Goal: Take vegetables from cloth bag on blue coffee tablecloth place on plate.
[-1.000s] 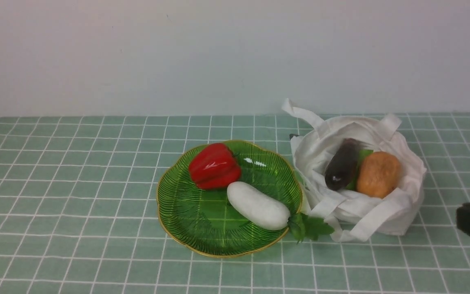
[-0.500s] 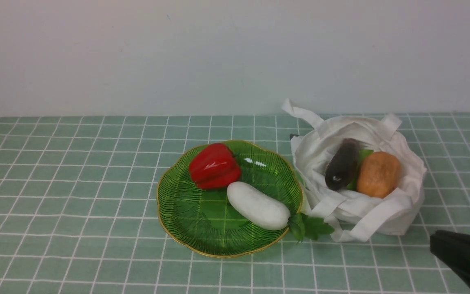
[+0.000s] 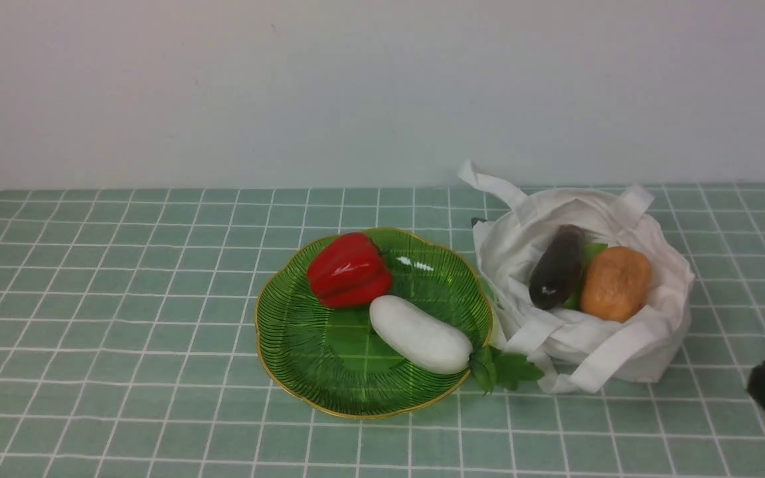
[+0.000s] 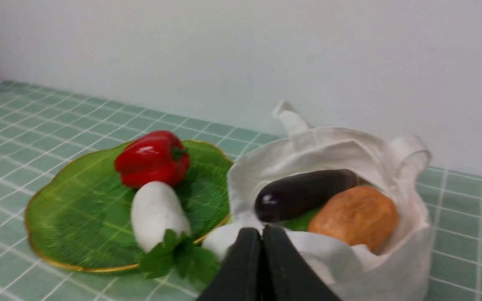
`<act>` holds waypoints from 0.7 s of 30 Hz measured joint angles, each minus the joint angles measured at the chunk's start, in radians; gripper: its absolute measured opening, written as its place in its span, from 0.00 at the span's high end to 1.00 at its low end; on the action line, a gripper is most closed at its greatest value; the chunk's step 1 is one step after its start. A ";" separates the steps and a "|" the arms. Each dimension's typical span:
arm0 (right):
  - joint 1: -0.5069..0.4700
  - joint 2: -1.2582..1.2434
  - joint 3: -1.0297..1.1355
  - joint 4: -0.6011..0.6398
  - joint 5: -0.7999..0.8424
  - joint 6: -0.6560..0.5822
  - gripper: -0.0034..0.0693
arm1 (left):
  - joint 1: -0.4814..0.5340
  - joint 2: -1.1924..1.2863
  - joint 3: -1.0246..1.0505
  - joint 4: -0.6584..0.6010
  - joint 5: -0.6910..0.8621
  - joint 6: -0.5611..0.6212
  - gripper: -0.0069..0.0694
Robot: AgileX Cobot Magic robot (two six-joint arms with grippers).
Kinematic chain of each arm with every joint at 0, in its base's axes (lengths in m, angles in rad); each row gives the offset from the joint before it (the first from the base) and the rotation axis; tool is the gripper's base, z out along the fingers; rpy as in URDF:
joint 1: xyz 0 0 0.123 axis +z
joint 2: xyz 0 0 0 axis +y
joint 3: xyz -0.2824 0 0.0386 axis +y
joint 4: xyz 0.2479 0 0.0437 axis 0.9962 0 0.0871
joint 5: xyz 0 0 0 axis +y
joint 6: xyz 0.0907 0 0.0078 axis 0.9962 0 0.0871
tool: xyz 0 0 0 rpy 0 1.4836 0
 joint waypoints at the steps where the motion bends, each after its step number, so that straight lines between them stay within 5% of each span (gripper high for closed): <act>1: -0.039 -0.040 0.027 0.010 -0.002 0.000 0.97 | 0.000 0.000 0.000 0.000 0.000 0.000 0.92; 12: -0.291 -0.283 0.205 0.015 0.005 0.000 0.97 | 0.000 0.000 0.000 0.000 0.000 0.000 0.92; 21: -0.317 -0.300 0.205 0.015 0.104 0.000 0.97 | 0.000 0.000 0.000 0.000 0.000 0.000 0.92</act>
